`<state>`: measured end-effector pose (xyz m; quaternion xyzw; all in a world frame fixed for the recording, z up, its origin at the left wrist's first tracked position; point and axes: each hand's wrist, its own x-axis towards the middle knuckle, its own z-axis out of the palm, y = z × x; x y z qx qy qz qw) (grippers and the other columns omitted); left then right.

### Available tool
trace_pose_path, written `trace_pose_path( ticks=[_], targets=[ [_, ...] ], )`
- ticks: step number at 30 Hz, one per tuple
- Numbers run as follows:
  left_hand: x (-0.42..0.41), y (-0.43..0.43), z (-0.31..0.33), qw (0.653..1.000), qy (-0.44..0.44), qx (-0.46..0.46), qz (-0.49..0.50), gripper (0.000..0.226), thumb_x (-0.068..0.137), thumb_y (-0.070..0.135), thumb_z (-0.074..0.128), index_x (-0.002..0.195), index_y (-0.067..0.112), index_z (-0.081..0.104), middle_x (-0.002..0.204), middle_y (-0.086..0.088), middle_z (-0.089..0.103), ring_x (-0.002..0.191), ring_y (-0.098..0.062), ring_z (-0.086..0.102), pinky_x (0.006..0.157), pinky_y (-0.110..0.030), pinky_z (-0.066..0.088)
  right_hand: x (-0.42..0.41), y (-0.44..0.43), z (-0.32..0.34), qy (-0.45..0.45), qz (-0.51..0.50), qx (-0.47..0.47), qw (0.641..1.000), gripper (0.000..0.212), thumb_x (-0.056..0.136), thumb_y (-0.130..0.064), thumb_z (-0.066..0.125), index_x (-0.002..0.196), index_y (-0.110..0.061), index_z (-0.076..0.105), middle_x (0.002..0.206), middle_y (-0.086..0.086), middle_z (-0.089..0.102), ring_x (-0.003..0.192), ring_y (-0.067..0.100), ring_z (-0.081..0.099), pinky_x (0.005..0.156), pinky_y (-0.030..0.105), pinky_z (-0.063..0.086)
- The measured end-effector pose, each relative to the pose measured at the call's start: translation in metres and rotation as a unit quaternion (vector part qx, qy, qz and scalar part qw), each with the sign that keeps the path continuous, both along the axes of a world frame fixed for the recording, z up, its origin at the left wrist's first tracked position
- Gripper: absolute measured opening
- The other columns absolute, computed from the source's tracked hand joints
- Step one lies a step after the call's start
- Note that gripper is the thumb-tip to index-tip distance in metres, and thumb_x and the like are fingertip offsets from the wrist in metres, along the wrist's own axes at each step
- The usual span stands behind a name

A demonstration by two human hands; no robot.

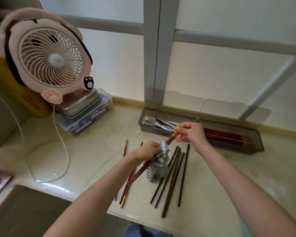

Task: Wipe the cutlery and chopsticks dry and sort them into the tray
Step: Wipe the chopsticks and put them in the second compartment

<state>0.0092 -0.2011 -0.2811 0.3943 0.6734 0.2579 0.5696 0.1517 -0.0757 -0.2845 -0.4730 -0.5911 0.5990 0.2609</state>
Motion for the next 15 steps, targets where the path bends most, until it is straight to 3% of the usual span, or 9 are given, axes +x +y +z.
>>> trace_pose_path(
  ticks=[10, 12, 15],
  targets=[
    [0.027, 0.026, 0.005, 0.996, 0.050, -0.002, -0.075, 0.027, 0.099, 0.023, 0.038, 0.087, 0.013, 0.059, 0.086, -0.005, 0.060, 0.078, -0.015, 0.056, 0.071, -0.025, 0.043, 0.092, 0.067, -0.005, -0.016, -0.164, -0.001, 0.986, 0.008, 0.085, 0.003, 0.062, 0.092, 0.004, 0.066, 0.066, 0.015, 0.064, 0.044, 0.014, 0.063, 0.050, 0.023, 0.057],
    [0.030, 0.032, 0.007, 0.996, 0.058, 0.006, -0.071, 0.028, 0.099, 0.022, 0.039, 0.081, 0.014, 0.059, 0.087, -0.008, 0.061, 0.081, -0.019, 0.057, 0.073, -0.027, 0.043, 0.110, 0.079, -0.010, -0.016, -0.196, -0.011, 0.980, 0.011, 0.086, 0.003, 0.061, 0.095, 0.007, 0.065, 0.060, 0.012, 0.064, 0.042, 0.012, 0.061, 0.048, 0.022, 0.056],
    [0.034, 0.039, 0.006, 0.997, 0.065, 0.005, -0.036, 0.028, 0.098, 0.022, 0.039, 0.090, 0.008, 0.062, 0.094, -0.014, 0.065, 0.087, -0.025, 0.061, 0.078, -0.034, 0.047, 0.141, 0.095, -0.024, -0.002, -0.266, -0.050, 0.963, 0.014, 0.088, 0.003, 0.058, 0.101, 0.008, 0.063, 0.047, 0.004, 0.061, 0.037, 0.007, 0.057, 0.045, 0.019, 0.054]
  ],
)
